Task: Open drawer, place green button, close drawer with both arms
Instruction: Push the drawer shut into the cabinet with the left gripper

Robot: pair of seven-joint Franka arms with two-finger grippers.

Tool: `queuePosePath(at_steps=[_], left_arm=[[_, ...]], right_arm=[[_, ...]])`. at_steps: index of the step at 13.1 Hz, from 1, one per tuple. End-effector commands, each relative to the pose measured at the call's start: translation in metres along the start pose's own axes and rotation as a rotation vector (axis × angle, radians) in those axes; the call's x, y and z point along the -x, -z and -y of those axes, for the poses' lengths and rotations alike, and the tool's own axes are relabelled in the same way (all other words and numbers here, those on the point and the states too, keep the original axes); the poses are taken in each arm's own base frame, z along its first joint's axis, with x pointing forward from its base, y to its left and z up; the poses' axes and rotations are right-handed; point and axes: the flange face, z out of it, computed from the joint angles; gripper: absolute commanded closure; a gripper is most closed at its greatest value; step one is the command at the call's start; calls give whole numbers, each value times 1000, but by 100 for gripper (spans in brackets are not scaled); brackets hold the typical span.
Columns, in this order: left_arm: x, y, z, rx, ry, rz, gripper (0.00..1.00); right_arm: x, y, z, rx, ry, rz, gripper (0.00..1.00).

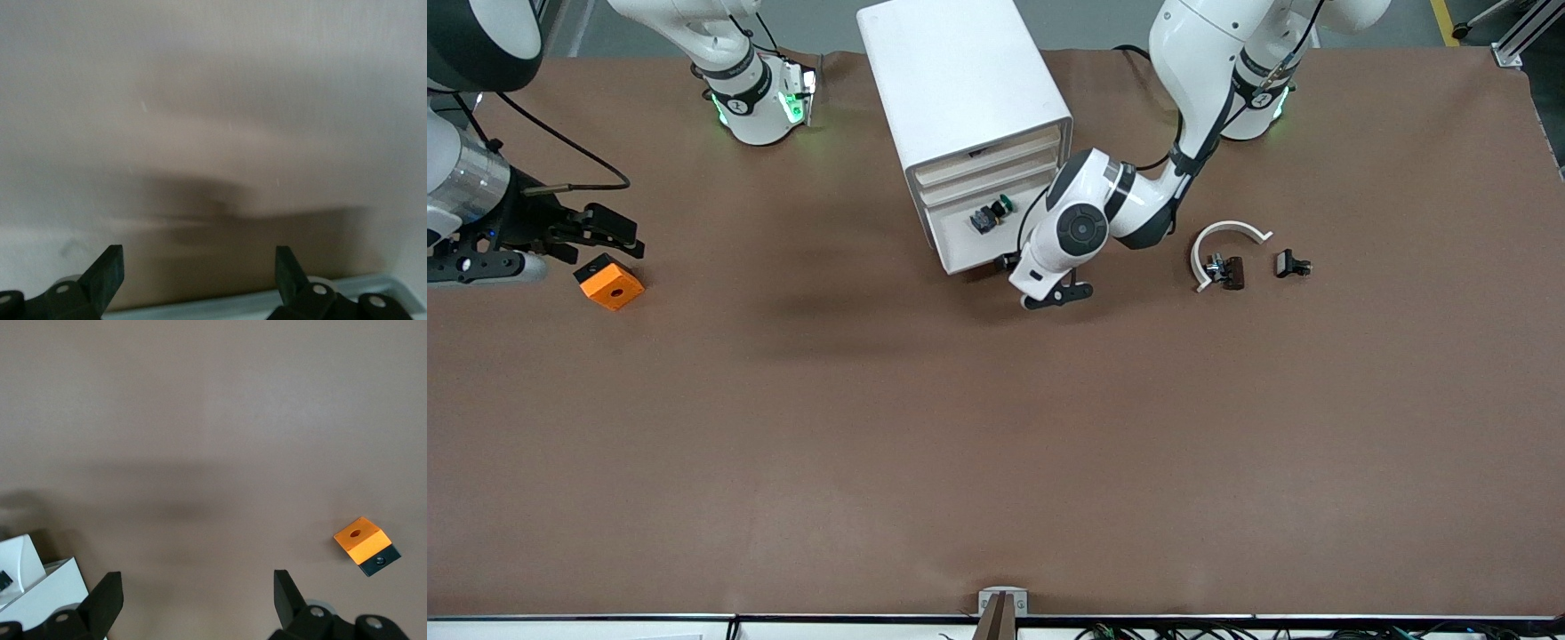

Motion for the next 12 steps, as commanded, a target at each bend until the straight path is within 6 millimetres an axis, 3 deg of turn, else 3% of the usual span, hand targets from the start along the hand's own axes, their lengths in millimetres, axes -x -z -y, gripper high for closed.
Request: queuePosePath(at_steps=[1, 4, 8, 12], left_arm=[[32, -7, -5, -14, 15, 36, 0], [58, -28, -15, -48, 31, 49, 0], [83, -36, -25, -63, 68, 57, 0], [89, -43, -26, -76, 108, 58, 0]], right_arm=[[3, 14, 4, 21, 15, -15, 0], [3, 33, 2, 98, 27, -33, 0], [5, 44, 7, 103, 34, -35, 0], [10, 61, 7, 106, 34, -21, 0]])
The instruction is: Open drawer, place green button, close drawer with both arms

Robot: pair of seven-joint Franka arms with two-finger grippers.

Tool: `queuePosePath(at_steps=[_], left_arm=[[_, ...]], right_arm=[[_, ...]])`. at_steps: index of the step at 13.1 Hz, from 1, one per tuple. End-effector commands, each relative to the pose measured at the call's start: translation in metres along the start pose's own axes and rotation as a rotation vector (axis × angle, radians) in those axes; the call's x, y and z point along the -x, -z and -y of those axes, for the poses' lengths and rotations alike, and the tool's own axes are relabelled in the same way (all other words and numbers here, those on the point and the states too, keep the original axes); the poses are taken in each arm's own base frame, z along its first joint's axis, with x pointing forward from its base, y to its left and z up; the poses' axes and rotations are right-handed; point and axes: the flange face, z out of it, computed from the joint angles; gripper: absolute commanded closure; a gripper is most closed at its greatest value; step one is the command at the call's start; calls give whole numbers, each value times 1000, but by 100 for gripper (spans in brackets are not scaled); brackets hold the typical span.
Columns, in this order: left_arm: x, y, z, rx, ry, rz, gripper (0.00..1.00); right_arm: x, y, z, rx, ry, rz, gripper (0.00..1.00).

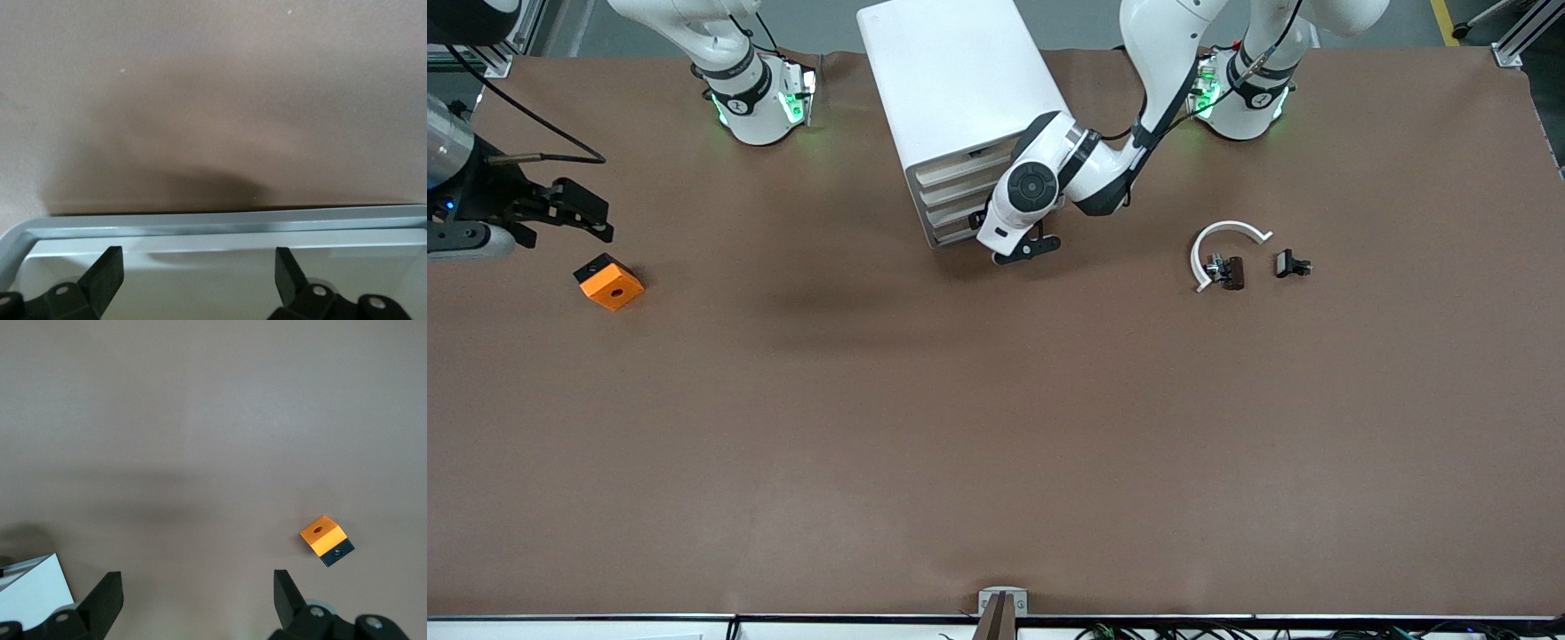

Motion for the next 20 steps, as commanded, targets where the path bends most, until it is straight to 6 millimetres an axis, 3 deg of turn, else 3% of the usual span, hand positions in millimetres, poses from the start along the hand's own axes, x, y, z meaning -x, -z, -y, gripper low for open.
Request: queuePosePath(at_steps=[1, 4, 6, 9, 12, 15, 18, 20], left_arm=[[8, -1, 0, -5, 27, 10, 0], [-38, 41, 2, 53, 72, -55, 0], [-80, 87, 15, 88, 96, -137, 0], [-145, 169, 57, 164, 173, -233, 0], [-185, 254, 108, 151, 221, -305, 0], [-200, 344, 154, 100, 270, -344, 0], [-195, 421, 213, 34, 297, -313, 0], [-189, 457, 258, 32, 228, -315, 0]], right_arm=[[1, 14, -1, 22, 5, -14, 0], [-8, 6, -10, 5, -16, -9, 0], [-9, 7, -10, 5, -16, -18, 0], [-9, 7, -12, 13, -22, -18, 0], [-9, 7, -14, 13, -30, -18, 0], [-9, 7, -13, 16, -30, -18, 0], [-9, 7, -11, 11, -27, -20, 0], [-9, 7, -9, 13, -22, -20, 0]])
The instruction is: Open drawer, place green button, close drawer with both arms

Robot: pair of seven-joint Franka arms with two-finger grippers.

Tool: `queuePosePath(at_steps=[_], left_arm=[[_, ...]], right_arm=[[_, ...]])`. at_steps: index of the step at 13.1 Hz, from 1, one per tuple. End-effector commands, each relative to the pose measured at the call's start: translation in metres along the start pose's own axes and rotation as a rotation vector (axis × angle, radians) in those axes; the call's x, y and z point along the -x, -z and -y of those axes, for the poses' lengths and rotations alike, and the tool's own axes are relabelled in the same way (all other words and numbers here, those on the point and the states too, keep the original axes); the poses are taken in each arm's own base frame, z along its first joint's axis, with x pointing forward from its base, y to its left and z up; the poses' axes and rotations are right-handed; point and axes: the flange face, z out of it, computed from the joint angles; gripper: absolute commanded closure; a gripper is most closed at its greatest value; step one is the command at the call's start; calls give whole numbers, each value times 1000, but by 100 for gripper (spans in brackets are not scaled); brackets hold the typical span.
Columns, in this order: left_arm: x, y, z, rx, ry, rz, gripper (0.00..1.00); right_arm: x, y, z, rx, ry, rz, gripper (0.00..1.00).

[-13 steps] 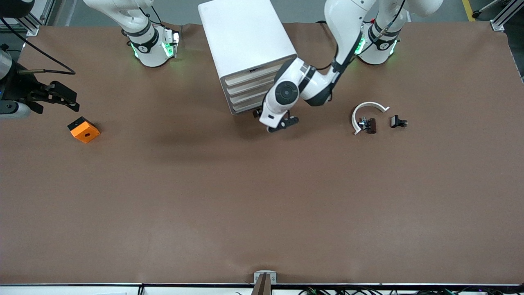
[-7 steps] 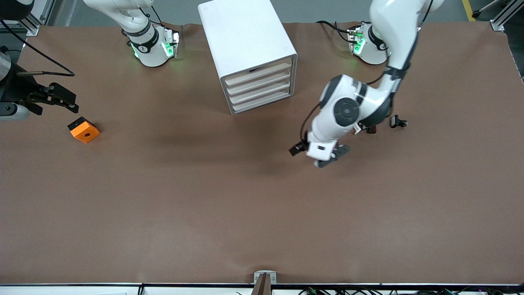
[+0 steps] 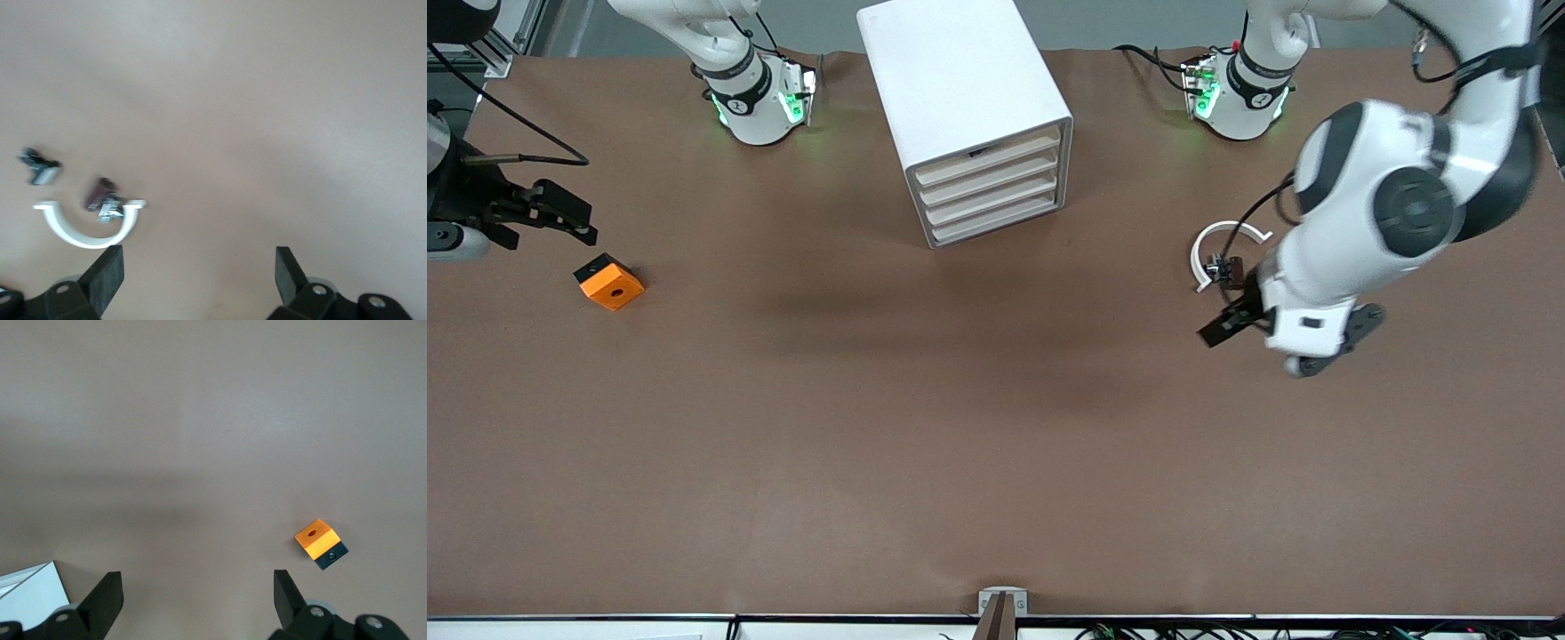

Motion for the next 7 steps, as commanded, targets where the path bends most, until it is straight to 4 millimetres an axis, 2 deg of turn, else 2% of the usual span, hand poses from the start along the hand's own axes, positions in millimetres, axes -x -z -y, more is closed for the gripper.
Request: queuePosePath(at_steps=[1, 3, 4, 7], left_arm=[[-16, 46, 50, -1, -70, -12, 0], [-20, 75, 82, 9, -88, -23, 0], [-22, 92, 104, 18, -97, -33, 0], [-24, 126, 158, 22, -216, -41, 0]], right_arm=[[-3, 9, 1, 12, -4, -15, 0], [-3, 16, 5, 8, 1, -29, 0], [-3, 16, 8, 8, 7, -31, 0], [-3, 19, 12, 7, 16, -35, 0]])
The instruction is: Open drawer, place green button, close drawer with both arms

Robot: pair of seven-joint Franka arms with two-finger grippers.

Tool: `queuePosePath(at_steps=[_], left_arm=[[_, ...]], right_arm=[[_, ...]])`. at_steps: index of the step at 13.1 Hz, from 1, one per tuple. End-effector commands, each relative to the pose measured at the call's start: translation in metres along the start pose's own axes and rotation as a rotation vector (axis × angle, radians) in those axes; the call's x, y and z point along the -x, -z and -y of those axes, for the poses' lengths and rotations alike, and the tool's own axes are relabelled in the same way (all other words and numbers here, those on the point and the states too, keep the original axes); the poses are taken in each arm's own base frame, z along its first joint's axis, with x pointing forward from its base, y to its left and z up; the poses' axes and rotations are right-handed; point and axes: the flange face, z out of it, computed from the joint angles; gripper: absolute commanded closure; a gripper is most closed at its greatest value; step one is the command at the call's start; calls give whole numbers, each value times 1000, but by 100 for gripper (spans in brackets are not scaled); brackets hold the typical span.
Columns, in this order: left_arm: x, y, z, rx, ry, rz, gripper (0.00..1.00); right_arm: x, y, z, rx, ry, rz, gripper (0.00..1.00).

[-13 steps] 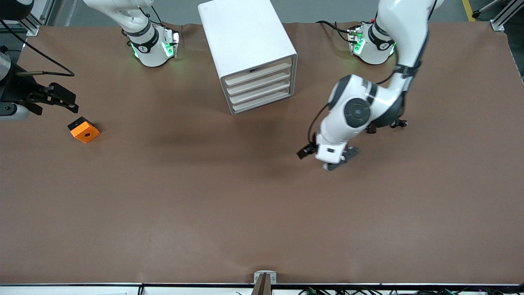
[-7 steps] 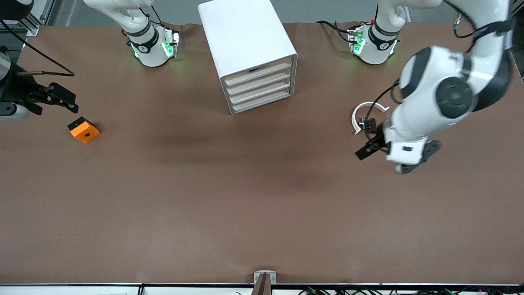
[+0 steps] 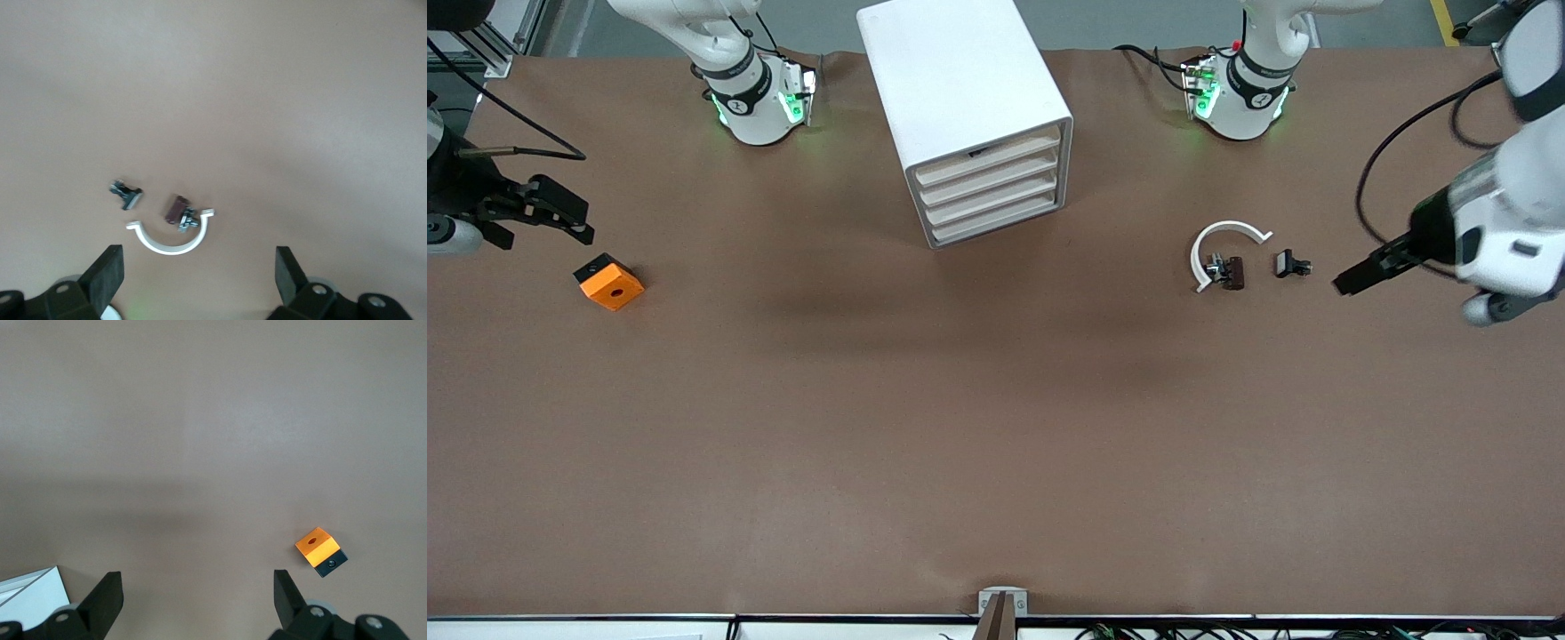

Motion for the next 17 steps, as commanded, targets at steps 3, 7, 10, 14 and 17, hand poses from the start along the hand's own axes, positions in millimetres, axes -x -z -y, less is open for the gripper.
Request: queuePosePath(at_steps=[3, 7, 10, 14, 17], left_arm=[[23, 40, 73, -7, -137, -35, 0], [33, 52, 84, -25, -164, -67, 0], [35, 53, 80, -37, -197, -73, 0], [38, 47, 71, -45, -280, -62, 0], [43, 41, 62, -49, -349, -49, 0]], right_arm=[[-3, 4, 10, 2, 11, -1, 0], [-5, -1, 12, 2, 19, 7, 0], [-5, 1, 20, 2, 32, 2, 0], [-5, 1, 20, 2, 39, 2, 0], [-5, 1, 19, 2, 34, 4, 0]])
